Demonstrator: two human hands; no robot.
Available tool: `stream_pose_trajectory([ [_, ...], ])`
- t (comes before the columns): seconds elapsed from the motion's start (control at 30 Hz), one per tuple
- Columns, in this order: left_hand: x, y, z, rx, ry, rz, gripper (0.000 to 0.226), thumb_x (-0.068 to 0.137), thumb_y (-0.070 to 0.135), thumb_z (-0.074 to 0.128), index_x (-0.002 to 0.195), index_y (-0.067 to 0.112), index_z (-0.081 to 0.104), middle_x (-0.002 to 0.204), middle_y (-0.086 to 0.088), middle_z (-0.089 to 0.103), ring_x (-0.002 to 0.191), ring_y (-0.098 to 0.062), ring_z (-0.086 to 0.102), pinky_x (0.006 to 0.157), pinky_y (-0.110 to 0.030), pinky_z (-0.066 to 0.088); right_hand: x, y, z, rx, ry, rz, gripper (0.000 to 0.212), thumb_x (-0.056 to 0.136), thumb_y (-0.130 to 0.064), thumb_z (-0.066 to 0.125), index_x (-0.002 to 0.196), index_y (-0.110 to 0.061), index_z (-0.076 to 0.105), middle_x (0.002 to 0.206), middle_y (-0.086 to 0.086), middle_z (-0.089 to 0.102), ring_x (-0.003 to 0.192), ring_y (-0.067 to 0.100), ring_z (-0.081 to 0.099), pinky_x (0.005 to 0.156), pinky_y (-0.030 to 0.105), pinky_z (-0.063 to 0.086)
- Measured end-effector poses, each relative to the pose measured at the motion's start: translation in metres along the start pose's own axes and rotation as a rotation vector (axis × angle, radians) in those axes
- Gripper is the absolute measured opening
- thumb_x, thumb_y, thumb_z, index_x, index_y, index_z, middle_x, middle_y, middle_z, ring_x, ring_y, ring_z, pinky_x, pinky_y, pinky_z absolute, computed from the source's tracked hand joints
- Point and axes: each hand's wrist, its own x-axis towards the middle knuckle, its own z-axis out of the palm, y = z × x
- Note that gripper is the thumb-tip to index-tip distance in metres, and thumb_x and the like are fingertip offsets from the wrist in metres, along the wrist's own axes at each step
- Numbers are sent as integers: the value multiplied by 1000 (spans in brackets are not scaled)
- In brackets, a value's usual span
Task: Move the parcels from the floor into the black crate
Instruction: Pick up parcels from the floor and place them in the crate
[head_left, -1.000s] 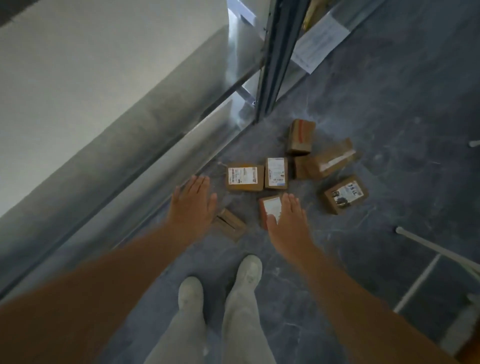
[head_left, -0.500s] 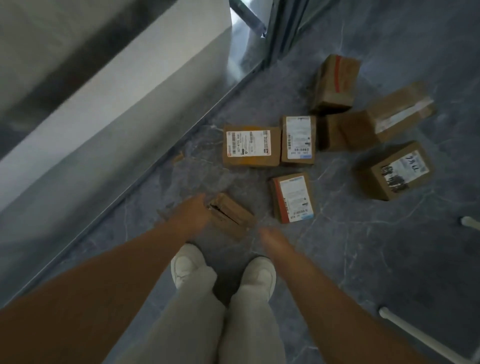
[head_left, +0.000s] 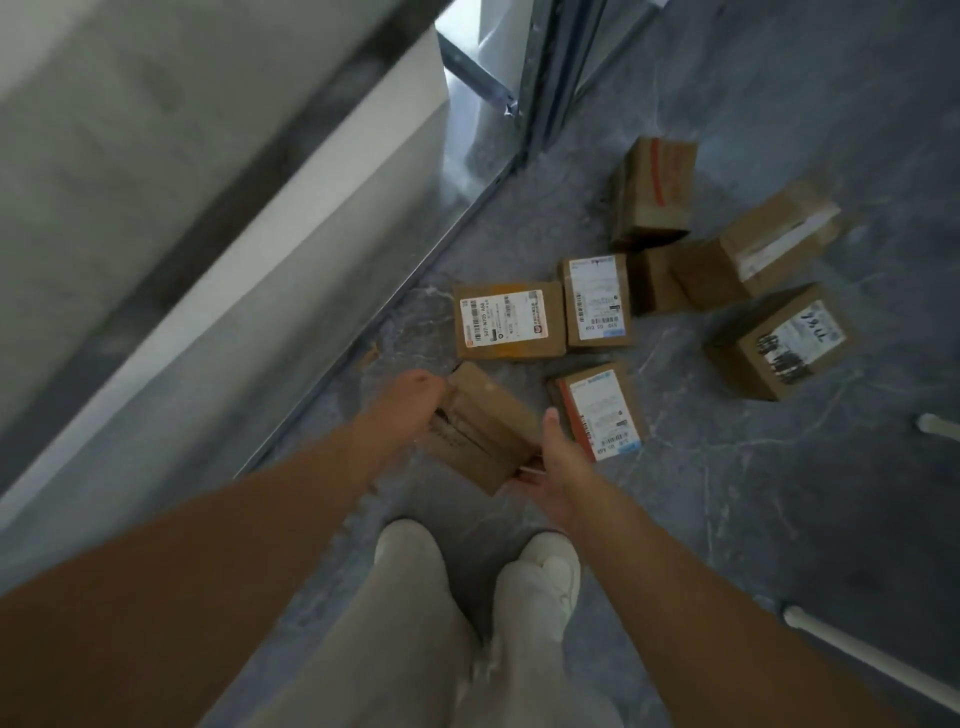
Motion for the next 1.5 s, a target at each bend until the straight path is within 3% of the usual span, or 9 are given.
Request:
stream_pose_trajectory([
  [0.33, -257, 227, -106, -368, -57, 271, 24, 96, 28, 57, 94, 8, 70, 107, -22, 69, 106, -34, 65, 99, -56, 49, -330, -171, -39, -149, 169, -497, 17, 100, -17, 54, 105, -4, 65, 121, 24, 62, 110, 40, 62, 93, 53, 53],
  [0.43, -335, 293, -144, -481, -121, 344, 21, 98, 25, 56, 102, 12, 72, 108, -16, 73, 104, -30, 68, 95, -49, 52, -437, -213, -50, -186, 102, -651, 31, 98, -10, 57, 129, -5, 61, 120, 18, 65, 107, 34, 64, 81, 38, 58],
  [0.57, -431, 356, -176, -338, -45, 567, 20, 97, 34, 58, 109, 26, 71, 103, 1, 74, 98, -16, 69, 89, -35, 56, -549, -243, -59, -198, 52, -817, 15, 90, 2, 65, 98, -11, 71, 71, 0, 74, 60, 10, 71, 49, 20, 56],
  [0.67, -485, 391, -185, -309, 66, 722, 25, 92, 19, 65, 116, 23, 70, 102, 3, 71, 95, -15, 68, 90, -33, 55, -605, -260, -69, -157, 37, -872, 16, 86, 7, 68, 98, -3, 68, 76, 7, 71, 55, 13, 69, 48, 22, 57],
  [0.87, -546, 423, -172, -359, 196, 896, 23, 85, 6, 66, 97, 25, 69, 86, 4, 69, 76, -8, 65, 64, -17, 49, -660, -287, -96, -84, 31, -1045, 17, 100, -11, 54, 97, -4, 70, 93, 9, 73, 75, 17, 73, 55, 20, 56],
  [1.1, -593, 425, -141, -404, 287, 983, 24, 83, -9, 66, 93, 12, 64, 96, -1, 69, 89, -13, 65, 76, -23, 51, -698, -308, -119, -147, -91, -1105, 53, 96, -52, 50, 115, -4, 60, 108, 12, 68, 97, 28, 70, 84, 42, 59],
  [1.23, -602, 422, -130, -530, 335, 985, 18, 85, -2, 65, 90, 14, 61, 114, 4, 70, 108, -10, 66, 72, -19, 54, -713, -322, -131, -213, -210, -1131, 35, 94, -49, 58, 105, -17, 59, 107, 5, 67, 96, 24, 70, 84, 42, 59],
  [1.37, -615, 416, -121, -760, 287, 936, 22, 93, 28, 58, 73, 24, 65, 116, -3, 70, 111, -19, 66, 99, -39, 51, -725, -326, -134, -347, -379, -1138, 9, 97, -40, 57, 97, -32, 62, 108, 0, 68, 100, 18, 67, 77, 29, 56],
  [1.5, -621, 401, -115, -833, 359, 910, 37, 99, 46, 51, 103, 14, 71, 108, -9, 73, 108, -20, 68, 100, -38, 52, -729, -329, -131, -516, -454, -1203, 13, 97, -28, 56, 106, -32, 65, 113, 0, 63, 105, 17, 62, 82, 28, 55],
])
